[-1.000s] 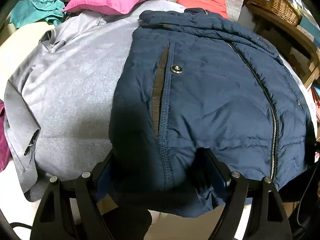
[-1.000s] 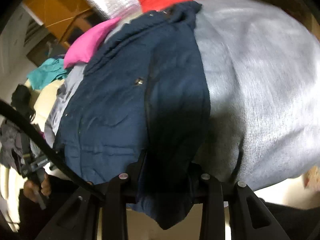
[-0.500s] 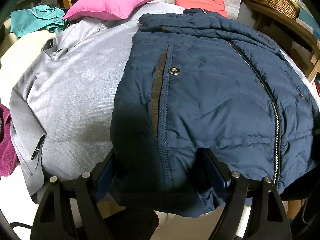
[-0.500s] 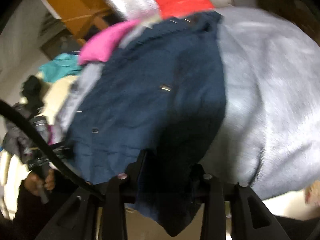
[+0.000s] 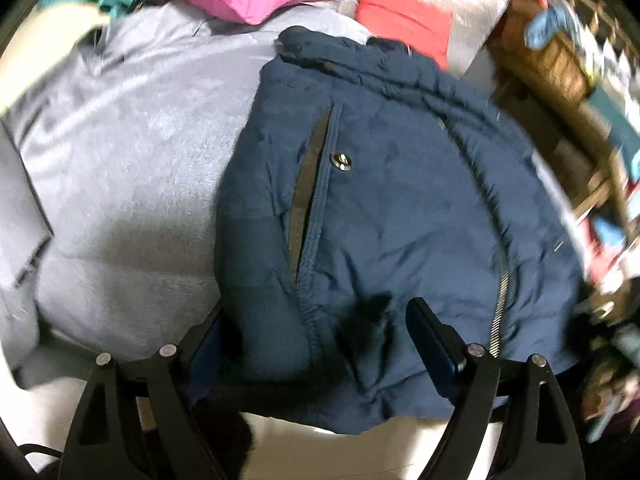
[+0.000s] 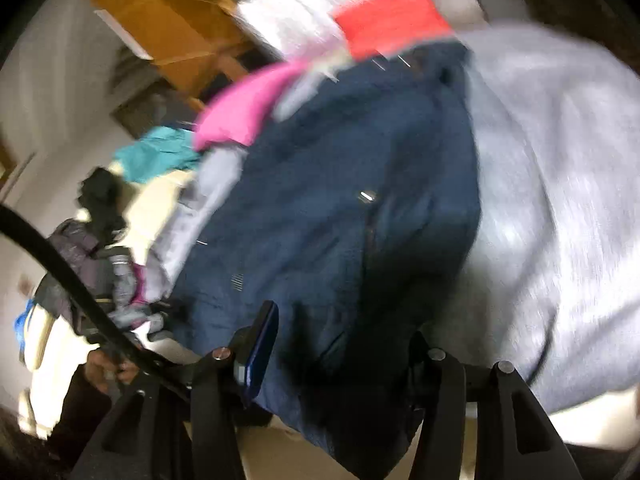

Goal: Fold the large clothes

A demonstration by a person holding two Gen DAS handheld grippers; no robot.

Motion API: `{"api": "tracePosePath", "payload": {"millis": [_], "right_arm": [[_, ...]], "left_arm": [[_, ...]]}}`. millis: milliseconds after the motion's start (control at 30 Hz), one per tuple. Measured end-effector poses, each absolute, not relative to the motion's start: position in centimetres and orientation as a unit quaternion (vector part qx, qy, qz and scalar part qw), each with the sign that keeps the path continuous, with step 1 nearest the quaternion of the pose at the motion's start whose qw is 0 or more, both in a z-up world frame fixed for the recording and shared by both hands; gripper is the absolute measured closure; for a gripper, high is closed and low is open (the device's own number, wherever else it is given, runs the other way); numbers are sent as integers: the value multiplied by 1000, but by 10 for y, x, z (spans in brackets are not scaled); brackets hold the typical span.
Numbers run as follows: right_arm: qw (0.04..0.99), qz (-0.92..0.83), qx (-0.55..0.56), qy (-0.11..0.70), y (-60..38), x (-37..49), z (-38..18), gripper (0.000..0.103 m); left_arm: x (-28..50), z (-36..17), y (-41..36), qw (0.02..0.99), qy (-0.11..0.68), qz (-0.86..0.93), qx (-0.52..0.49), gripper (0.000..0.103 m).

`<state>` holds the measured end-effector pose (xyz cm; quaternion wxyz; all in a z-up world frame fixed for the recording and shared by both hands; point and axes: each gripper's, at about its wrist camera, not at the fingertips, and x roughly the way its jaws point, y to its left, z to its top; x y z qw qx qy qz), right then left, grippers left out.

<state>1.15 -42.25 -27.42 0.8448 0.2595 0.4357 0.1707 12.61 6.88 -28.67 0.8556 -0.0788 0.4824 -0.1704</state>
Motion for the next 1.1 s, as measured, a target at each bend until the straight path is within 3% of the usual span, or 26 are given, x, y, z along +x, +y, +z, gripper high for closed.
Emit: {"api": "tracePosePath", "payload": {"millis": [333,533,667,833,867,933,967,1000,1033,1100], "right_arm": [[833,143,258,469,-422,15,-293,48],[837,151,241,467,-420,17,-288,37],[838,156,236,467,-412,22,-286,32],[830,162,252,470,-417,23,-288,32],[830,162,252,471,-417,23,-288,35],[834,155,241,471,-412,22,-286,54],[838,149,232,471,-412,21,-285,69],[842,144,225,469,-412,20,-284,74],[844,145,227,465,-414,17,-282,77],[850,149,224,453,-415,15,-278,79]], "left_arm": [[138,-306,79,831,524,-145,-120,16],[135,-302,79,832,514,-165,-129,17],[128,-292,74,840,492,-195,-122,45],[135,-298,73,832,508,-183,-124,45],[136,-300,73,829,512,-183,-129,44],[135,-301,74,830,511,-185,-125,44],[134,-301,72,833,508,-186,-116,48],[133,-300,70,836,505,-187,-109,54],[132,-298,69,839,500,-189,-104,68],[131,-297,69,840,494,-195,-109,74]]}}
